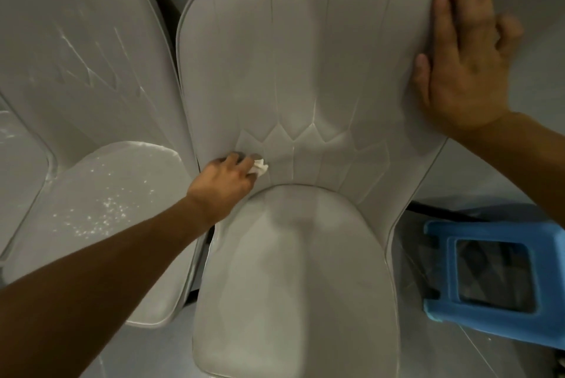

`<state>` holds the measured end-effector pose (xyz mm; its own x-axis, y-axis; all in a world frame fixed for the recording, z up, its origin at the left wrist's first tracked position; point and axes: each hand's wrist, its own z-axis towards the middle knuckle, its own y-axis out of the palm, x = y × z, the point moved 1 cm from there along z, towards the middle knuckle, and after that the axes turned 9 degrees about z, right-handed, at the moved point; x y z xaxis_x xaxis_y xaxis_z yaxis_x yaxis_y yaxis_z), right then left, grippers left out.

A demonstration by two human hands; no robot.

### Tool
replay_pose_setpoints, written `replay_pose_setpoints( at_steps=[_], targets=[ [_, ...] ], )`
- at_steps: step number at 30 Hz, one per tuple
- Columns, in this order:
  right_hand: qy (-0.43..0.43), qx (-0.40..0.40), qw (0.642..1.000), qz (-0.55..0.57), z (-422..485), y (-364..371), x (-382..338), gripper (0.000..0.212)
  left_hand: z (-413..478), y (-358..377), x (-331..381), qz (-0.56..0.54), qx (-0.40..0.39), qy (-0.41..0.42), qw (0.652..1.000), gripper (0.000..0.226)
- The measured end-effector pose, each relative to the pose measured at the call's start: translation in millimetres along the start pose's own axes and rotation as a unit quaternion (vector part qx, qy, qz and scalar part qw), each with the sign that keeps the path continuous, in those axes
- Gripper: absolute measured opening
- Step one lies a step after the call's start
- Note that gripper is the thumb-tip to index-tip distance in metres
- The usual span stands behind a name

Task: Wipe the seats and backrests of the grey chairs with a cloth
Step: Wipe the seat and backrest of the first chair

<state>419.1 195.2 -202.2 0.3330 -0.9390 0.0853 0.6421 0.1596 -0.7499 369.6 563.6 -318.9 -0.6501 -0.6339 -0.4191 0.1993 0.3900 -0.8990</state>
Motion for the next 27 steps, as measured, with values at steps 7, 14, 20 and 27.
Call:
replay_pose_setpoints(
  at_steps=[7,14,20,27],
  targets=[
    [-0.107,-0.043,0.993,0.034,17,-7,-14,0.063,30,-48,-44,-0.014,0.3,-0.075,0.951,0.046],
    [-0.09,0.0,0.996,-0.011,22,7,-18,0.062,103,-62,-3,-0.1,0.372,-0.097,0.918,0.034],
    [-0.086,0.028,0.996,-0.027,20,15,-18,0.062,85,0,40,-0.129,0.231,-0.061,0.962,0.034],
    [-0.077,0.034,0.996,-0.022,20,15,-19,0.061,80,-51,-9,-0.114,0.366,-0.177,0.907,0.029]
  ],
)
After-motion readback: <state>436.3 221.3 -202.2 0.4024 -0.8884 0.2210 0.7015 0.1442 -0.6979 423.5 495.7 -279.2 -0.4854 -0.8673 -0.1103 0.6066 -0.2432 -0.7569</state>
